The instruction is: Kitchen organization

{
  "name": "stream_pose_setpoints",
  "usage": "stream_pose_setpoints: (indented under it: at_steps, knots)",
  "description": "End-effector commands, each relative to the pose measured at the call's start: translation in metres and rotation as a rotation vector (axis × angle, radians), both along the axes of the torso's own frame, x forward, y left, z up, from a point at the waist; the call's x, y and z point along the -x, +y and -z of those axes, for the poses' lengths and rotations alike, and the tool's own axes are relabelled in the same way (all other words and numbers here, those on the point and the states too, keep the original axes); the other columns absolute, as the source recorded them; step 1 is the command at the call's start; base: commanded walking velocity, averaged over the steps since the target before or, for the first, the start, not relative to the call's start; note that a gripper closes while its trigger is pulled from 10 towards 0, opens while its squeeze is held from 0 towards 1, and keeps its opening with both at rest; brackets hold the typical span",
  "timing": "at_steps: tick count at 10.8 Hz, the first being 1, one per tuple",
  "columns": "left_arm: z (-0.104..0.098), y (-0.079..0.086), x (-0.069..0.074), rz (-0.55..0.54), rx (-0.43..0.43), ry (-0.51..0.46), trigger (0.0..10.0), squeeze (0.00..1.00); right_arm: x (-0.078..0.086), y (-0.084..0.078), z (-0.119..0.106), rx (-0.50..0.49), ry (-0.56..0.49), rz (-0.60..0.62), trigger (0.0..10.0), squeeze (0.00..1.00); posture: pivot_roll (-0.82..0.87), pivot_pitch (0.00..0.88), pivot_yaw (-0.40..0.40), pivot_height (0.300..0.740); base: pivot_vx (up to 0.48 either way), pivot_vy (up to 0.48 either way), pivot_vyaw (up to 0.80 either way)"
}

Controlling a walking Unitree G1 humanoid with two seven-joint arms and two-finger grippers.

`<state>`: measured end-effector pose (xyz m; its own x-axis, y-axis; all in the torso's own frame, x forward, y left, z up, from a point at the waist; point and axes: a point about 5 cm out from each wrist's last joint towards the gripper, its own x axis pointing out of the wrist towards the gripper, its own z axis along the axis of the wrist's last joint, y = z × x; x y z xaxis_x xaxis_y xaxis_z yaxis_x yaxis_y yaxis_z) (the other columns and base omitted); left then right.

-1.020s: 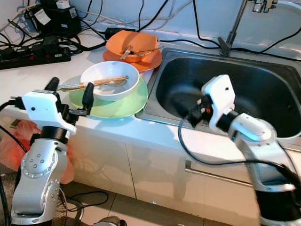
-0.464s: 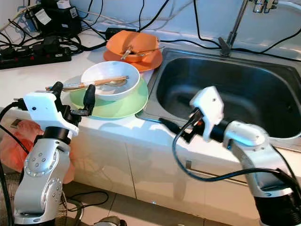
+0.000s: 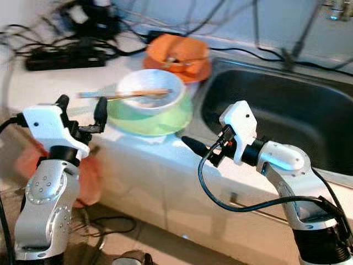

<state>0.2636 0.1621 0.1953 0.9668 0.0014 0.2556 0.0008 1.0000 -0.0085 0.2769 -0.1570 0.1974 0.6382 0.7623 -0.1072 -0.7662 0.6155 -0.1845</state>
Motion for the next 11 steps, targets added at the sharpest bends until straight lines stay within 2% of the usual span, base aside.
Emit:
stream_pose_setpoints:
  at_steps: [1, 5, 6, 8, 10, 11]
  knots:
    - [0.004, -0.002, -0.001, 0.001, 0.009, 0.030, 10.0, 0.00, -0.002, -0.002, -0.004, 0.005, -0.020, 0.012, 10.0, 0.00, 0.14, 0.036, 0.014, 0.740, 0.000, 0.000, 0.00]
    - [0.008, -0.010, -0.008, 0.063, 0.055, 0.075, 10.0, 0.00, -0.002, 0.001, -0.007, 0.009, -0.036, 0.017, 10.0, 0.00, 0.14, 0.037, 0.019, 0.740, 0.000, 0.000, 0.00]
    - [0.009, -0.012, -0.013, 0.076, 0.119, 0.097, 10.0, 0.00, -0.001, 0.003, -0.007, 0.008, -0.042, 0.015, 10.0, 0.00, 0.14, 0.036, 0.020, 0.740, 0.000, 0.000, 0.00]
    - [0.009, -0.015, -0.020, 0.093, 0.178, 0.104, 10.0, 0.00, -0.001, 0.004, -0.008, 0.006, -0.047, 0.018, 10.0, 0.00, 0.14, 0.035, 0.021, 0.740, 0.000, 0.000, 0.00]
    - [0.007, -0.015, -0.029, 0.100, 0.293, 0.116, 10.0, 0.00, -0.001, 0.005, -0.009, -0.003, -0.056, 0.032, 10.0, 0.00, 0.13, 0.035, 0.022, 0.740, 0.000, 0.000, 0.00]
    - [0.007, -0.016, -0.031, 0.115, 0.311, 0.120, 10.0, 0.00, -0.001, 0.005, -0.009, -0.004, -0.056, 0.035, 10.0, 0.00, 0.13, 0.034, 0.024, 0.740, 0.000, 0.000, 0.00]
